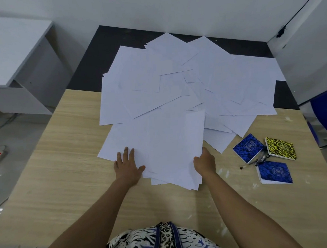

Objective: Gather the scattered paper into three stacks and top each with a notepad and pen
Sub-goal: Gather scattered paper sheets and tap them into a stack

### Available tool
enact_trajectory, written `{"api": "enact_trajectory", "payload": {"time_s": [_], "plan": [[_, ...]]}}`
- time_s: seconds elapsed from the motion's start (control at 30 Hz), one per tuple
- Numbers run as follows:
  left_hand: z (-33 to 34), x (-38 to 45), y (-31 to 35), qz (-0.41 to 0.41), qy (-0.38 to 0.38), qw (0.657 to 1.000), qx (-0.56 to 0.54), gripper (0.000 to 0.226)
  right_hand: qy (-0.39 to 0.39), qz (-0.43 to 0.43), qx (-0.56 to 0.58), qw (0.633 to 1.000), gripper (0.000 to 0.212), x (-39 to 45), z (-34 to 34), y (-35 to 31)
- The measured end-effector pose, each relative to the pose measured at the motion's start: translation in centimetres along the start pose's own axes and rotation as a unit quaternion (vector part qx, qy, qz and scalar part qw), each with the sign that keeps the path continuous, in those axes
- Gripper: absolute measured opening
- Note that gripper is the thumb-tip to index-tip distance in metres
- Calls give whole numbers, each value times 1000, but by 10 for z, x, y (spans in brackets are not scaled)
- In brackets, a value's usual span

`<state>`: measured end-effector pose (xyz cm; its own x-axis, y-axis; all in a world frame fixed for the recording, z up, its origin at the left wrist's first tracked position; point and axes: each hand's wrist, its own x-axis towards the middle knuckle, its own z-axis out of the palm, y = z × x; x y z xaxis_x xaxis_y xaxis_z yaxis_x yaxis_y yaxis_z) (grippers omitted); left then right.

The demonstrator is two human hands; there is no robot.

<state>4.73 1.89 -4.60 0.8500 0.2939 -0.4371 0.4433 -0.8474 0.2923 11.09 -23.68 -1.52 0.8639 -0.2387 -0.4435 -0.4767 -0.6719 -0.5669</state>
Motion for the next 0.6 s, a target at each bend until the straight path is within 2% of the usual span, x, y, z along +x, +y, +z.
{"api": "enact_trajectory", "payload": {"time_s": [0.13, 0.3, 0.43, 0.6], "plan": [[-8, 3, 5, -23, -26, 999, 17, 101, 9, 33, -9, 999, 20, 1, -4, -3], [-12, 1, 26, -69, 51, 995, -48, 72, 37, 14, 6, 999, 25, -2, -7, -4], [-6, -1, 39, -52, 17, 995, -80, 65, 23, 21, 40, 999, 27, -5, -9, 3], [-5, 5, 48, -63, -42, 974, -215, 61, 58, 5, 64, 996, 30, -15, -9, 6]]}}
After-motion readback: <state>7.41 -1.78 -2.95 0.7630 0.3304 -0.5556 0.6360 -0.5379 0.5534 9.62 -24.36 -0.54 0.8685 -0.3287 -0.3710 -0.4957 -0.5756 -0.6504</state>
